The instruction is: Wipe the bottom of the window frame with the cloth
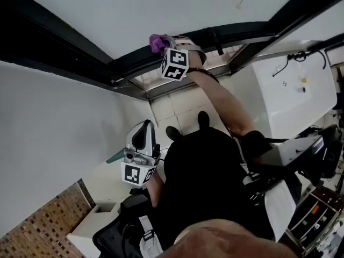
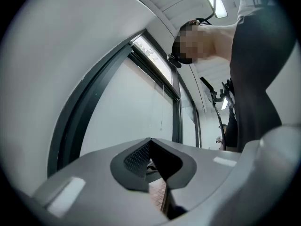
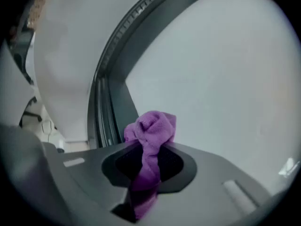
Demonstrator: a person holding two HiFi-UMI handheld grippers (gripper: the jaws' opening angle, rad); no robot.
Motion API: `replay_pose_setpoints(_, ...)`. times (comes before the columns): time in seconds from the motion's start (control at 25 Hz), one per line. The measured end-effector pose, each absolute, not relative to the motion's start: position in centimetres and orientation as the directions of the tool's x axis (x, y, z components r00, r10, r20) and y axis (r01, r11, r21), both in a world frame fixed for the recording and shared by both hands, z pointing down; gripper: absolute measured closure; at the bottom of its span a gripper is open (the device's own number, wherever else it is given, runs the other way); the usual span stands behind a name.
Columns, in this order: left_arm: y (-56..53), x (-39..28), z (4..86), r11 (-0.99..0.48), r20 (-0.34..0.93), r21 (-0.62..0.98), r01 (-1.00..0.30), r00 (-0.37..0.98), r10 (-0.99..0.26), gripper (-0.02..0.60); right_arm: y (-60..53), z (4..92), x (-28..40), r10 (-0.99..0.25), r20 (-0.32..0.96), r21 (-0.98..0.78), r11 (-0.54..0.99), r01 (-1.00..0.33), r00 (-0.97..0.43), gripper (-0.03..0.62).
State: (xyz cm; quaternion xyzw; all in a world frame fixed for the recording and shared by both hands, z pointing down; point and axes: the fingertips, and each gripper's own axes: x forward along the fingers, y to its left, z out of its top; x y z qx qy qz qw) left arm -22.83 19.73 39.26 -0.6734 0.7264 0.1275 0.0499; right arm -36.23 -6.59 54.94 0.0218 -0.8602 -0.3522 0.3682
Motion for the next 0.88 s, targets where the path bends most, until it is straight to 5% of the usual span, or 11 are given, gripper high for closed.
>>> replay_pose_setpoints(0.12,18.3,-21.9,39.1,0.031,-0.242,0.117,-0.993,-0.059,-0.969,0.581,-13.2,55.4,-31.1,-0.512,0.651,0.731,0.622,0.280,-0.560,0.525)
replay_pose_setpoints(0.32,16.5,-20.4,38.3,-0.018,-0.257,0.089,-0.996,-0.005,-0.966,0.581,-14.4,54.9,-30.0,-0.573,0.659,0.749,0.561,0.353,-0.488,0.525)
replay_pose_setpoints(0.4,16.9,-20.6,38.1,-0.011,-0.268,0.084,-0.996,-0.012,-0.963,0.581,-10.9,52.7,-31.5,-0.479,0.648,0.724,0.628,0.285,-0.592,0.523)
replay_pose_setpoints(0.56,18.2,-22.1,38.2,0.031,-0.265,0.094,-0.995,-0.055,-0.963,0.581,1.7,47.0,-39.6,-0.062,0.513,0.542,0.797,0.267,-0.856,0.523)
replay_pose_setpoints(0.88,21.4,-24.2,38.3,0.122,-0.247,0.099,-0.988,-0.143,-0.958,0.581,9.5,53.8,-48.6,0.077,0.549,0.478,0.788,0.387,-0.833,0.525)
